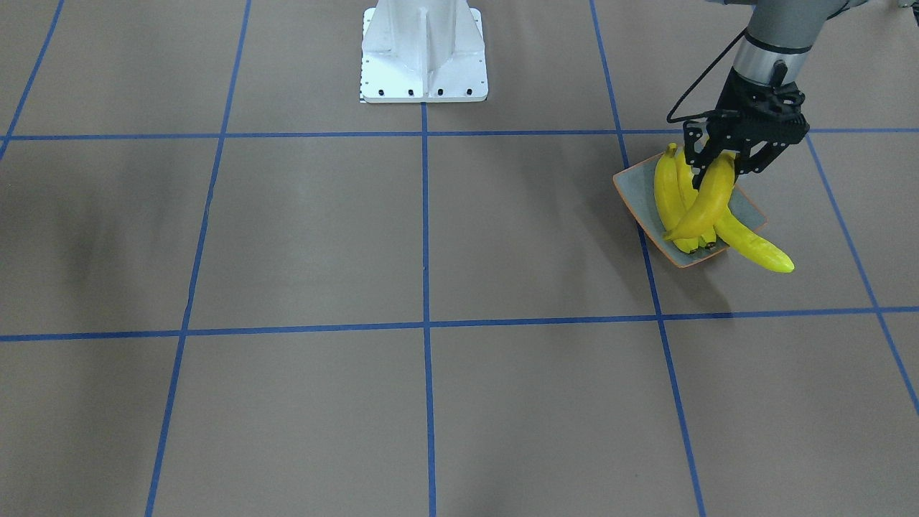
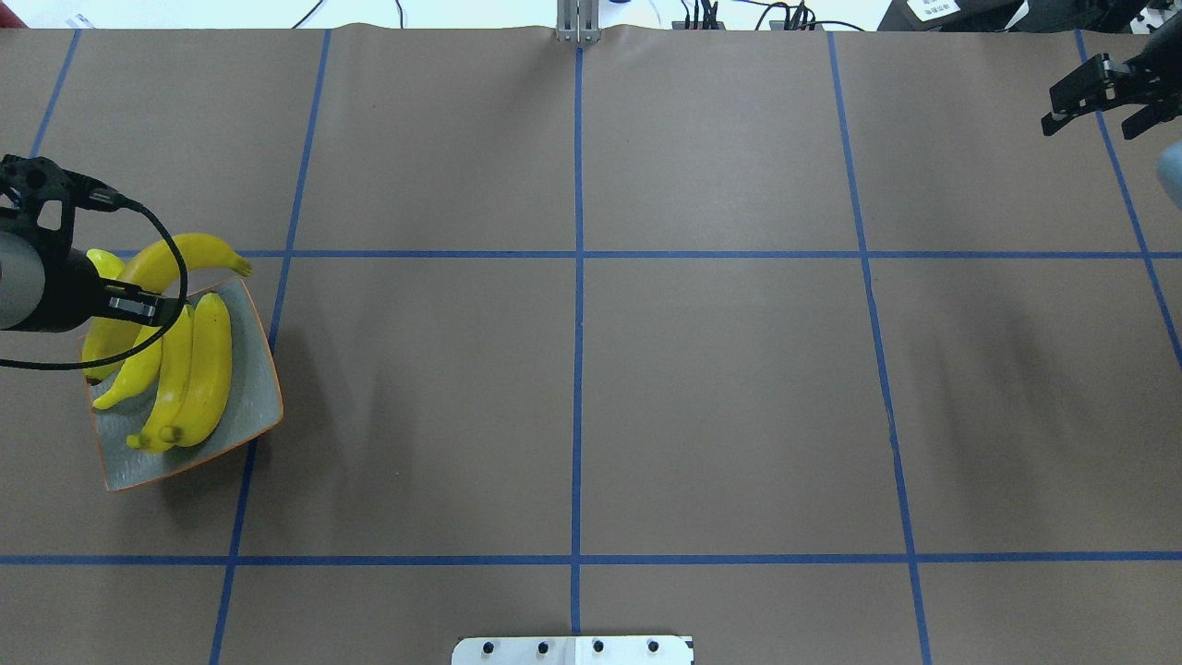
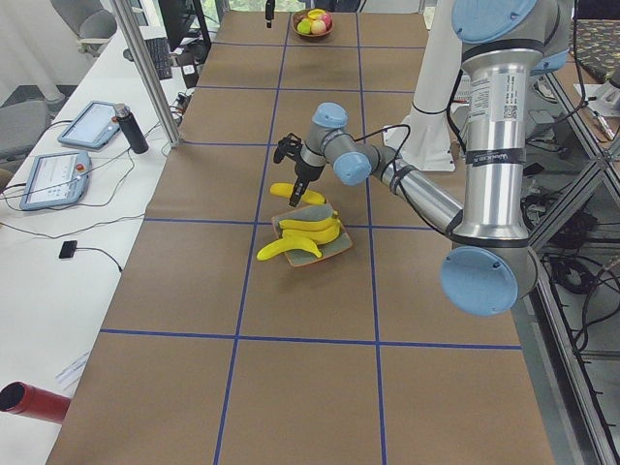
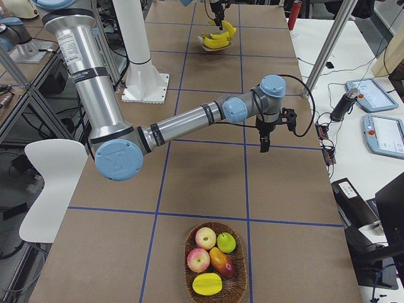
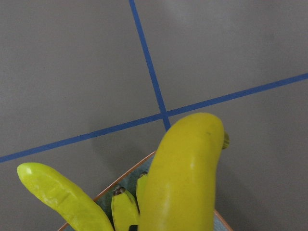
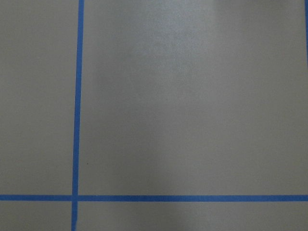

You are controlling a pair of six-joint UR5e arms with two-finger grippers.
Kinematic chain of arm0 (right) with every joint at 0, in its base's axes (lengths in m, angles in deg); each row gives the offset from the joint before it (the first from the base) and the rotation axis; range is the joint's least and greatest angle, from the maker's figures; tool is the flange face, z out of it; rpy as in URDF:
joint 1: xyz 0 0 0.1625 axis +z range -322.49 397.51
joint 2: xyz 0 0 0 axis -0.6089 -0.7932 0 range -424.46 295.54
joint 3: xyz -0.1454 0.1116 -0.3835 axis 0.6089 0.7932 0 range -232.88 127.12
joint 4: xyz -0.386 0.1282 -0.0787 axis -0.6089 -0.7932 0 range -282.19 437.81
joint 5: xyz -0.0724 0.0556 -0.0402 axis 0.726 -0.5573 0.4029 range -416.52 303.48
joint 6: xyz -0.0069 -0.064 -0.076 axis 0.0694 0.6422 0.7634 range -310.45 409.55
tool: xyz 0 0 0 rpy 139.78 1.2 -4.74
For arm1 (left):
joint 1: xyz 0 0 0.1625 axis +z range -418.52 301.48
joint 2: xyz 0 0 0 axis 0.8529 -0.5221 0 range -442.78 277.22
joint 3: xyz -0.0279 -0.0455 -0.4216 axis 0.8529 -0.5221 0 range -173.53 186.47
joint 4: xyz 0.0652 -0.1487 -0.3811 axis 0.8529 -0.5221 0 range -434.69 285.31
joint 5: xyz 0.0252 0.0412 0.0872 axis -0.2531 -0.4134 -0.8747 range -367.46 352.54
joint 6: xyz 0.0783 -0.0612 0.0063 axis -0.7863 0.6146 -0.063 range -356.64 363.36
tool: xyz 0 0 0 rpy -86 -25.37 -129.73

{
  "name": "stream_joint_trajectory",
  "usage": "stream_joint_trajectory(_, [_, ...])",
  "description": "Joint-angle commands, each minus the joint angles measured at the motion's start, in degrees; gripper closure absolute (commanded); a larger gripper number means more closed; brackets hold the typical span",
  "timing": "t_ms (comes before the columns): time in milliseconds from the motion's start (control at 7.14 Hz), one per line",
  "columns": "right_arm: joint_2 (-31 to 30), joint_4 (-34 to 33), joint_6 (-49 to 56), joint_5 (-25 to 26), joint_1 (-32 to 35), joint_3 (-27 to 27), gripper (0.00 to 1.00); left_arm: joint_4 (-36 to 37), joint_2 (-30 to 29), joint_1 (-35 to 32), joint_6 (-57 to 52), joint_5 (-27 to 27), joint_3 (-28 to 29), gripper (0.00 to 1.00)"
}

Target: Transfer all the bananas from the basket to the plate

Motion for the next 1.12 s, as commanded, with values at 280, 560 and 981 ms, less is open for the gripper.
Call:
stream_joint_trajectory(280, [-0.13, 0.12, -0.99, 0.69, -1.26, 0.02, 0.01, -4.76, 1.11, 0.16, 0.2, 6.17, 6.04, 1.0])
stream_joint_trajectory(560, [-0.3, 0.12, -0.99, 0.69, -1.35, -0.06, 0.01, -4.76, 1.11, 0.08, 0.02, 8.73, 6.22, 1.0])
stream_joint_trajectory(981, [-0.3, 0.21, -0.99, 0.69, -1.52, -0.15, 0.01, -4.76, 1.2, 0.17, 0.11, 8.82, 7.19, 1.0])
